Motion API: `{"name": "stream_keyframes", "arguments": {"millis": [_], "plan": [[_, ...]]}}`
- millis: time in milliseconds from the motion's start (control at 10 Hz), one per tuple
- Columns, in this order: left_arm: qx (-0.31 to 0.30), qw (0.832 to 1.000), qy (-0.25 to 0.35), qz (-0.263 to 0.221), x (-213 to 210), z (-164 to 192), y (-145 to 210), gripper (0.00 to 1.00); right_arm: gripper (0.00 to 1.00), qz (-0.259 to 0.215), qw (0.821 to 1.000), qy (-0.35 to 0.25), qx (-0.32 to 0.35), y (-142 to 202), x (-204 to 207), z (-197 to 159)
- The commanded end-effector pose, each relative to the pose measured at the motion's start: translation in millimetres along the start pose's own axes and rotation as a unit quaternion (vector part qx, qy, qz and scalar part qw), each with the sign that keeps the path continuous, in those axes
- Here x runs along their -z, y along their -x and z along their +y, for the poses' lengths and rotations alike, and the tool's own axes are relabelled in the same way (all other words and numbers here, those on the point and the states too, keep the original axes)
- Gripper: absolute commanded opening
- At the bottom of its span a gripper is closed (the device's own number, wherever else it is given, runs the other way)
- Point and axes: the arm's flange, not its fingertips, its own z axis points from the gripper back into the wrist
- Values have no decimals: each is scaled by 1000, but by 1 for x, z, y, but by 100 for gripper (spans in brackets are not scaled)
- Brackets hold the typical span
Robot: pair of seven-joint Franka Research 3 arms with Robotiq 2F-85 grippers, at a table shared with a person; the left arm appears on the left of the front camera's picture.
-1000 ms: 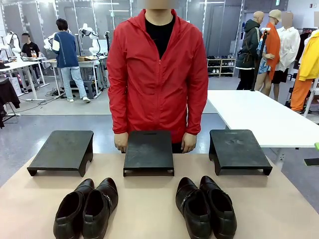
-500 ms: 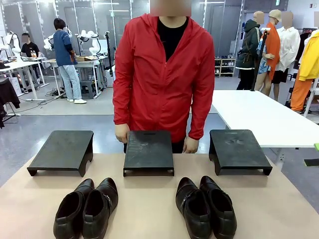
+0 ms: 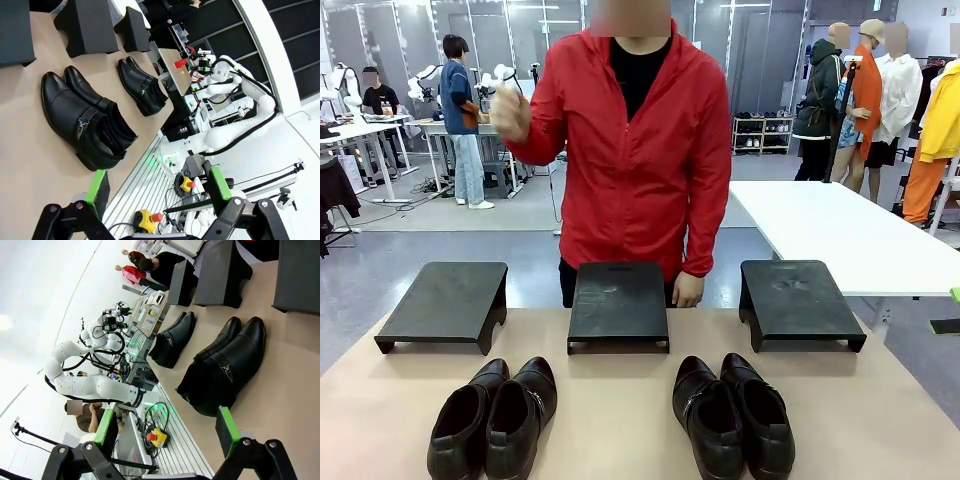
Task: Place the shoes on the stand as instructed by the person.
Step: Pick up one pair of Shoes and place it on the Shoes Stand indicated by the person.
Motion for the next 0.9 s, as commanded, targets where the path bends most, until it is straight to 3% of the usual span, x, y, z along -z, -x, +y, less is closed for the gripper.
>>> {"name": "stream_keyframes", "arguments": {"millis": [0, 800], "plan": [[6, 1000, 5, 3, 0, -2, 1, 100, 100, 0, 1000, -3, -1, 0, 0, 1], [6, 1000, 5, 3, 0, -2, 1, 100, 100, 0, 1000, -3, -1, 0, 0, 1]]}}
